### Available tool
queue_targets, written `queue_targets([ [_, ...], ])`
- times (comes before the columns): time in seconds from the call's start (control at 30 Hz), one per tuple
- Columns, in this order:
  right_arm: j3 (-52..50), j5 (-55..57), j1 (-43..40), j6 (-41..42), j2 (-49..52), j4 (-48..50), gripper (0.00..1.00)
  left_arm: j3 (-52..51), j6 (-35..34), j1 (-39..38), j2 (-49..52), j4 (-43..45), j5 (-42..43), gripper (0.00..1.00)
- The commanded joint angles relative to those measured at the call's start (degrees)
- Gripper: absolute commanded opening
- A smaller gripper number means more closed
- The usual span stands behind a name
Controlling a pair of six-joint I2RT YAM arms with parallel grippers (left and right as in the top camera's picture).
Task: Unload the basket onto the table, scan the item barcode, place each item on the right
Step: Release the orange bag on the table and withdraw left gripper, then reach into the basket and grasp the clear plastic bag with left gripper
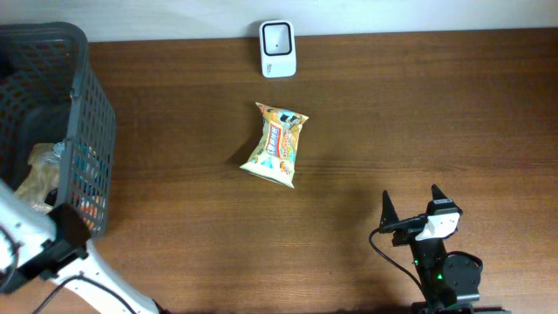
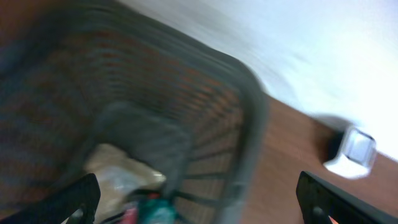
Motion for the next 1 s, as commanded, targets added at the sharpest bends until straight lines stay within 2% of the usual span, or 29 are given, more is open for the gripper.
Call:
queue_targets([
  [0.0, -0.5, 0.7, -0.3, 0.2, -0.4, 0.0, 0.98, -3.3, 2.3, 4.7, -1.4, -0.2, -4.0, 0.99],
  [0.13, -0.5, 0.7, -0.3, 0.2, -0.4, 0.0, 0.98, -12.4, 2.8, 5.3, -1.4, -0.2, -14.1, 0.99],
  [0.4, -0.5, 0.7, -0.3, 0.2, -0.4, 0.0, 0.98, -34.6, 2.8, 5.4, -1.1, 3.8, -27.8, 1.00],
  [0.43, -0.5, 0.7, -0.3, 0.2, -0.4, 0.0, 0.98, -38.1, 2.9, 5.6, -1.1, 4.5, -29.4, 0.97],
  [0.77, -0.5, 0.7, -0.3, 0.2, -0.4, 0.0, 0.98, -55.9, 10.9, 5.7, -1.1, 12.3, -28.8, 0.98],
  [0.87, -0.5, 0.7, -0.3, 0.2, -0.4, 0.0, 0.98, -59.8, 14.7, 5.7, -1.1, 15.0, -25.4, 1.00],
  [0.97, -0.5, 0.7, -0.3, 0.2, -0.4, 0.0, 0.98, -63.0, 15.1, 5.7, -1.0, 18.1, -25.4, 0.99],
])
